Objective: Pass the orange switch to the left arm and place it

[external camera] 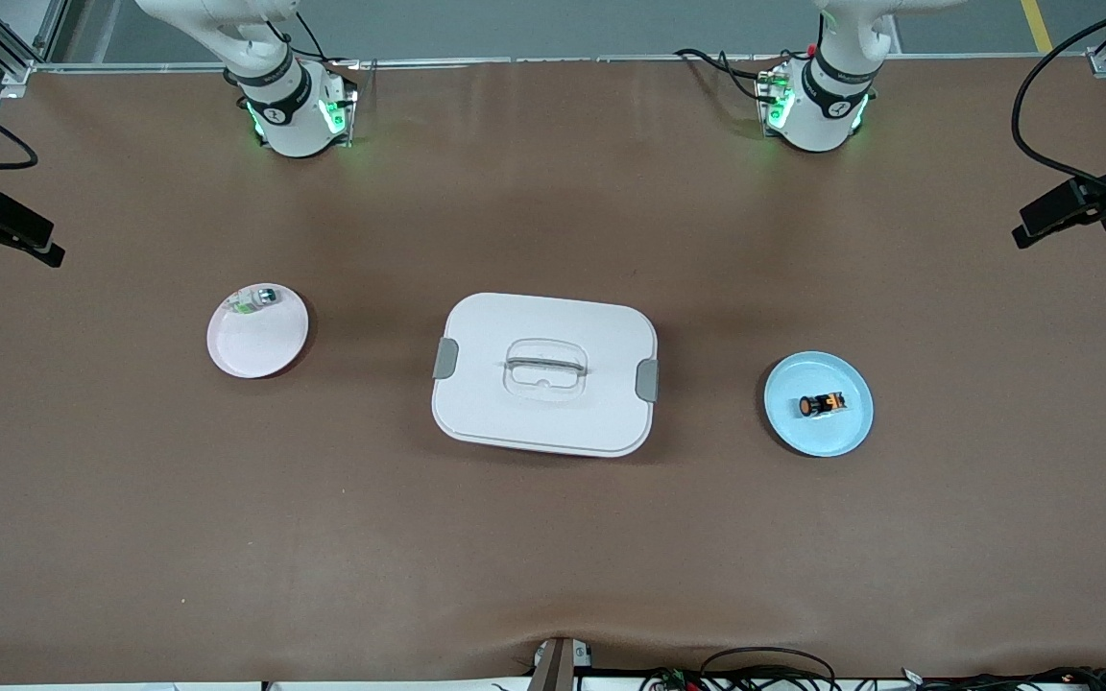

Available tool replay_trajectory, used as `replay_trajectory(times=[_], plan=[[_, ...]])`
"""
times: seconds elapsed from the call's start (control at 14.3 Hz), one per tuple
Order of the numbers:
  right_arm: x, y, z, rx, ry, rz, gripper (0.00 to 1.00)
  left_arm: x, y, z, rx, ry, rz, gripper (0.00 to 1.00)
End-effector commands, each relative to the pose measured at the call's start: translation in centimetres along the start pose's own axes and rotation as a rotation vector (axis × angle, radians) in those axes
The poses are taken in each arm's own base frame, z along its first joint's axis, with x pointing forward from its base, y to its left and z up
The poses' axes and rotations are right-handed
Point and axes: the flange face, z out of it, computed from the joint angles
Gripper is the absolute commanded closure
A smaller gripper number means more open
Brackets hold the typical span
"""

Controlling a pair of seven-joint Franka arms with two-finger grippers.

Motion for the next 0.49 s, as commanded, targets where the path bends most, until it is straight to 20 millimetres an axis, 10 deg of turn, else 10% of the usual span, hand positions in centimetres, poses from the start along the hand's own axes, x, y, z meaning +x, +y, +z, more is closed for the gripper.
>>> replay_trajectory(times=[0.0, 0.42], plan=[[0.0, 0.0, -0.4, -0.021, 0.002, -0.012, 0.0, -1.2, -0.6, 0.5, -0.022, -0.005, 0.05, 0.0], [0.0, -0.1, -0.3, -0.021, -0.001, -0.013, 0.0, -3.6, -0.1, 0.7, -0.045, 0.032, 0.073, 0.0]])
